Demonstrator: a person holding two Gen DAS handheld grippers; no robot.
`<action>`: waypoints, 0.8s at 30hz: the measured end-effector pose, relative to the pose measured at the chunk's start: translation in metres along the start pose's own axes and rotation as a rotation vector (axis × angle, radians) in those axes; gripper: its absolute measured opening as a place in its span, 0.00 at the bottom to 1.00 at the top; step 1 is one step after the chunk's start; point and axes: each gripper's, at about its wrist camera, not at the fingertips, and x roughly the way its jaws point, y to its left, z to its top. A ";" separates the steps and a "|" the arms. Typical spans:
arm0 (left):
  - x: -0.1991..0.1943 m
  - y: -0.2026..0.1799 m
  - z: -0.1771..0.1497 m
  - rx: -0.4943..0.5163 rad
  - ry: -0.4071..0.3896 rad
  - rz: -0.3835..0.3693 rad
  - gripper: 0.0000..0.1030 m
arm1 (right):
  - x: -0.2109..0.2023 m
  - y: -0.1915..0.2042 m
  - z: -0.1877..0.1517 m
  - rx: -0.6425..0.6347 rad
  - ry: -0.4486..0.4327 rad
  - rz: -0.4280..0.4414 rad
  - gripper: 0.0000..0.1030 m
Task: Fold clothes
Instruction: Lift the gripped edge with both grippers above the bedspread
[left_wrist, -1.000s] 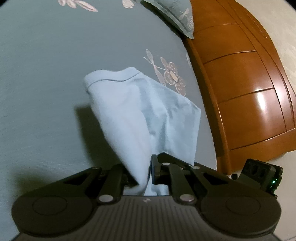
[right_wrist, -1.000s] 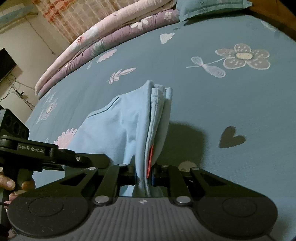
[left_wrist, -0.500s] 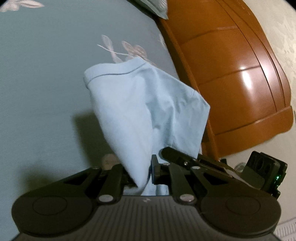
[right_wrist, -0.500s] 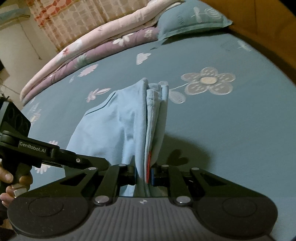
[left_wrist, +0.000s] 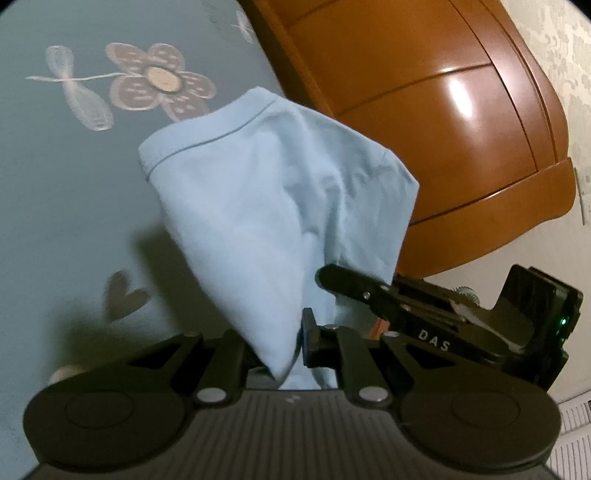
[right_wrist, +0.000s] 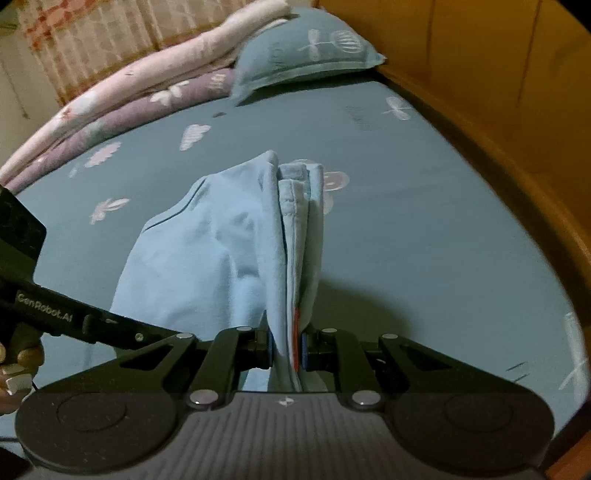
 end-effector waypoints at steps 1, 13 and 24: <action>0.008 -0.005 0.005 0.005 0.007 -0.003 0.08 | 0.000 -0.007 0.005 -0.006 0.008 -0.017 0.16; 0.093 -0.044 0.052 0.044 0.021 0.013 0.08 | 0.033 -0.069 0.057 -0.063 0.120 -0.173 0.16; 0.112 -0.034 0.055 0.166 -0.040 0.171 0.08 | 0.090 -0.084 0.057 -0.083 0.125 -0.172 0.16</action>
